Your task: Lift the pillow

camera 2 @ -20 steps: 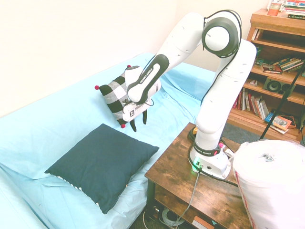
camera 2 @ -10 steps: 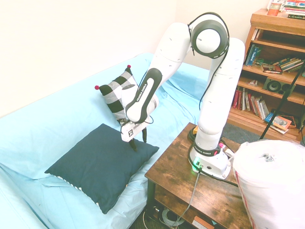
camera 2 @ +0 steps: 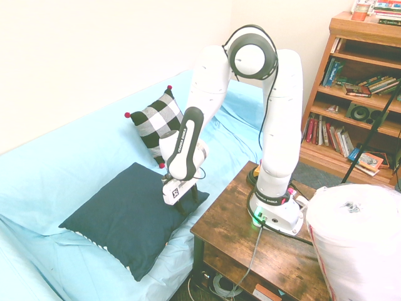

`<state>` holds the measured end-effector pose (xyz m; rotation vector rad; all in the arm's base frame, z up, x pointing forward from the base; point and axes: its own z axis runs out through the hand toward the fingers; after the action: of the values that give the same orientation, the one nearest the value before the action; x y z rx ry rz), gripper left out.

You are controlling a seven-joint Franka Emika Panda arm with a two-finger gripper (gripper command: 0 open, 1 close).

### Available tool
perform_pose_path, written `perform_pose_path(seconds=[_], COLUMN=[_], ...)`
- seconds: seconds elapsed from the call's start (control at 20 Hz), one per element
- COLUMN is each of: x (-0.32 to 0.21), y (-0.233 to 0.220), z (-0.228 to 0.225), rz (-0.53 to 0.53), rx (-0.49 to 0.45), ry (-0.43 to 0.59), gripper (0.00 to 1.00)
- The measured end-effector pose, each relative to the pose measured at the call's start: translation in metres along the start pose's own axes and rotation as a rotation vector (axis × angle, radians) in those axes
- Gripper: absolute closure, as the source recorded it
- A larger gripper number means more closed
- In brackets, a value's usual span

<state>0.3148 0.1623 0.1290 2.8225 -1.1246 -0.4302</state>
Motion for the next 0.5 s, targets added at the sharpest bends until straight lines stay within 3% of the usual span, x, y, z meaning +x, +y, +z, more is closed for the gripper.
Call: perform_pose_path(seconds=[0.5], x=[-0.008], y=[0.001], z=[0.056], rz=[0.018], rx=[0.024], ry=[0.013], gripper=[0.0])
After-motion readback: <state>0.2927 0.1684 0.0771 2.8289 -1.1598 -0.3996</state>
